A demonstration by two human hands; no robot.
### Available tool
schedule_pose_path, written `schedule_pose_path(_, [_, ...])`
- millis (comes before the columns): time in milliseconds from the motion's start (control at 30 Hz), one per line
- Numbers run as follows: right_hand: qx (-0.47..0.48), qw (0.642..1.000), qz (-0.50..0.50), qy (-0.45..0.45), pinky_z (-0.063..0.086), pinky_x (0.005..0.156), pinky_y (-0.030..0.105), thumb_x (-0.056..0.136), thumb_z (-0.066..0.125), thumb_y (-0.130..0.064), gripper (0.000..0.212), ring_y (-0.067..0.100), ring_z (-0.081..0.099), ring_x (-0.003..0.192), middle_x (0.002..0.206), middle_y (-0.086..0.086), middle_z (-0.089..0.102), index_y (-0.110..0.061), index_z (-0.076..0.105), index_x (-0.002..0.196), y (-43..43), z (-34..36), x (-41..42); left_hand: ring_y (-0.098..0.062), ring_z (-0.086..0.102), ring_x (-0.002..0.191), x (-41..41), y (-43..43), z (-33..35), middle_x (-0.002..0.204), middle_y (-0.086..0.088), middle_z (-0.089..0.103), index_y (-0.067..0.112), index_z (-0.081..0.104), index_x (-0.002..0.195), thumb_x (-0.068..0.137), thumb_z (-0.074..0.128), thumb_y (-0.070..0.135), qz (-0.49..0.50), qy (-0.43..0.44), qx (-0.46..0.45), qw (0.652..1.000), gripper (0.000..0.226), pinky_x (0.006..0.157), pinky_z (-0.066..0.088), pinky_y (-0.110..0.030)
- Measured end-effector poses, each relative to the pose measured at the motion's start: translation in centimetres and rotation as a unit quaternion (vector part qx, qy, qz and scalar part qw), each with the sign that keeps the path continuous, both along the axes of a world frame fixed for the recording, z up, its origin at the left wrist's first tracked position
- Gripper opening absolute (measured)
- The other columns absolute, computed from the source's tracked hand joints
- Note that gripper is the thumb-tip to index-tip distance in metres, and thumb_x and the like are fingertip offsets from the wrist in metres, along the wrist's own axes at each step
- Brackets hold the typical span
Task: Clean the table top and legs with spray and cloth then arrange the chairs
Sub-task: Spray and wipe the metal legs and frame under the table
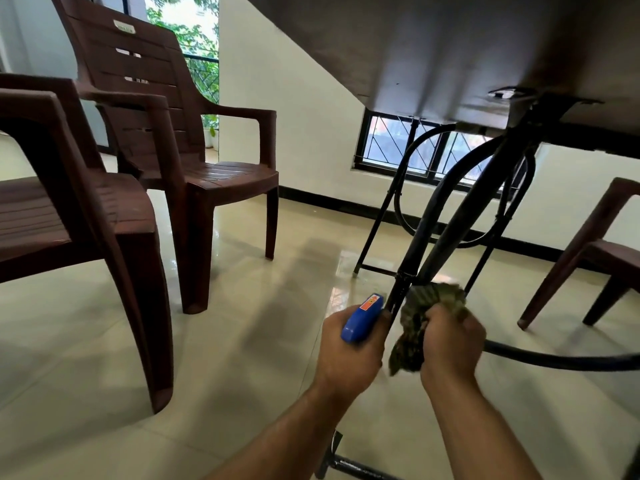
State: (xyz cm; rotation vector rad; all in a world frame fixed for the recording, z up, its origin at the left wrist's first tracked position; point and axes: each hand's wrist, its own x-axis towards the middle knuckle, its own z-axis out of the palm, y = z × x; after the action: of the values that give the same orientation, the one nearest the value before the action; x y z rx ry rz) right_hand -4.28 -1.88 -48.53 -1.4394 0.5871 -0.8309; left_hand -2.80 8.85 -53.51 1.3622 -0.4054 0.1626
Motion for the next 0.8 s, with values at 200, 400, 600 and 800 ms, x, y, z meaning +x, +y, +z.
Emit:
schedule_pose_path(200, [-0.626, 0.773, -0.091, -0.044, 0.04, 0.109, 0.041, 0.08, 0.063, 0.001, 0.043, 0.033, 0.045, 0.124, 0.13, 0.017, 0.053, -0.005, 0.063, 0.123, 0.3, -0.7, 1.2, -0.023, 0.052, 0.052, -0.1, 0.9, 0.8, 0.066, -0.022, 0.058, 0.002, 0.064, 0.084, 0.099, 0.064, 0.018, 0.065, 0.016, -0.015, 0.998, 0.021, 0.05, 0.047, -0.038])
schedule_pose_path(400, [-0.704, 0.697, -0.054, 0.125, 0.039, 0.112, 0.049, 0.076, 0.072, -0.001, 0.067, 0.034, 0.04, 0.137, 0.146, 0.016, 0.05, -0.003, 0.052, 0.14, 0.6, -2.2, 1.6, -0.013, 0.054, 0.05, -0.3, 2.2, 0.6, 0.065, -0.016, 0.062, 0.019, 0.067, 0.078, 0.097, 0.067, 0.019, 0.058, 0.016, -0.019, 0.998, 0.019, 0.051, 0.048, -0.027])
schedule_pose_path(600, [-0.704, 0.695, 0.034, 0.14, 0.021, 0.123, 0.038, 0.088, 0.054, -0.004, 0.065, 0.024, 0.03, 0.147, 0.157, 0.01, 0.038, -0.007, 0.037, 0.151, 0.7, -1.4, 1.3, -0.013, 0.056, 0.049, 0.0, 2.4, 0.1, 0.064, -0.01, 0.065, 0.014, 0.066, 0.076, 0.097, 0.068, 0.021, 0.071, 0.026, -0.016, 0.997, 0.021, 0.05, 0.046, -0.022])
schedule_pose_path(800, [-0.689, 0.708, 0.14, 0.065, 0.037, 0.109, 0.024, 0.096, 0.044, -0.027, 0.037, 0.016, 0.054, 0.122, 0.13, -0.005, 0.06, -0.025, 0.062, 0.128, -1.3, -0.3, 0.1, -0.02, 0.047, 0.05, -0.7, 2.3, 0.0, 0.061, -0.02, 0.054, 0.002, 0.063, 0.077, 0.094, 0.071, 0.024, 0.043, 0.038, -0.028, 0.998, 0.028, 0.05, 0.042, -0.033])
